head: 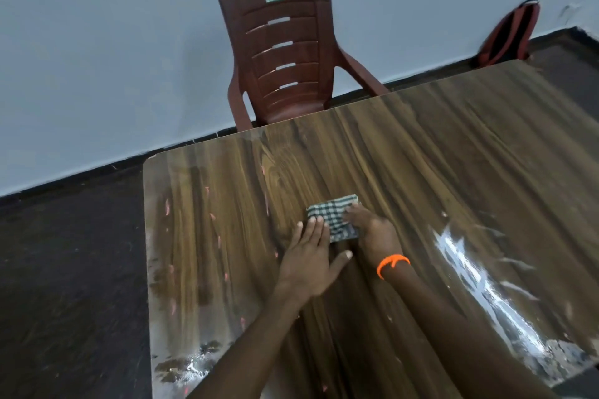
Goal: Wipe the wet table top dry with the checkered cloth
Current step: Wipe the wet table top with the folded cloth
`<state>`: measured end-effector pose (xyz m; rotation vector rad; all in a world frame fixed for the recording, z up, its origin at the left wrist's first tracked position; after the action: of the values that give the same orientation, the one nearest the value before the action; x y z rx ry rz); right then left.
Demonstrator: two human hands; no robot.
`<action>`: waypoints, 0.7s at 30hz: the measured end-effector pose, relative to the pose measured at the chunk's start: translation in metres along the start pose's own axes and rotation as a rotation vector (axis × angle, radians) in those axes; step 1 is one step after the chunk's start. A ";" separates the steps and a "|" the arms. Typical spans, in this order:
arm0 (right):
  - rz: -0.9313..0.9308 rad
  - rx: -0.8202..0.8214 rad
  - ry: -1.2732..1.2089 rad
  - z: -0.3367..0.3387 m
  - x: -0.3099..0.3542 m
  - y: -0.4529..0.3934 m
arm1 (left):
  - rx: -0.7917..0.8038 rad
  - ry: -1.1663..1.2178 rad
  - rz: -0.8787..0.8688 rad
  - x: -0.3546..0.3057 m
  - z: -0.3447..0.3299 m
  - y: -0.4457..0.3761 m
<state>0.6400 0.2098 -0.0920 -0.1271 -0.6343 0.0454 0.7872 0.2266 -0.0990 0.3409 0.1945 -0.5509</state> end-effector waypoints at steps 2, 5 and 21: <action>-0.024 -0.014 0.004 -0.006 0.002 -0.013 | 0.010 -0.023 0.011 0.006 0.006 -0.007; -0.003 0.005 0.013 -0.016 0.014 -0.014 | 0.015 -0.019 0.028 0.016 0.006 0.003; -0.058 -0.071 -0.033 0.012 -0.011 0.074 | 0.032 -0.062 -0.023 -0.045 -0.033 0.051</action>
<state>0.6241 0.2841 -0.0985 -0.1770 -0.6723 -0.0310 0.7746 0.3012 -0.1043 0.3522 0.1304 -0.5869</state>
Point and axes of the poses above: each hand's wrist, its own y-axis away from the middle knuckle, its own z-axis out of the back of the hand, x = y × z, the point moved 8 cm from there along -y, towards the middle knuckle, and after that the axes turned 2 degrees about y, right-handed, at the moved point
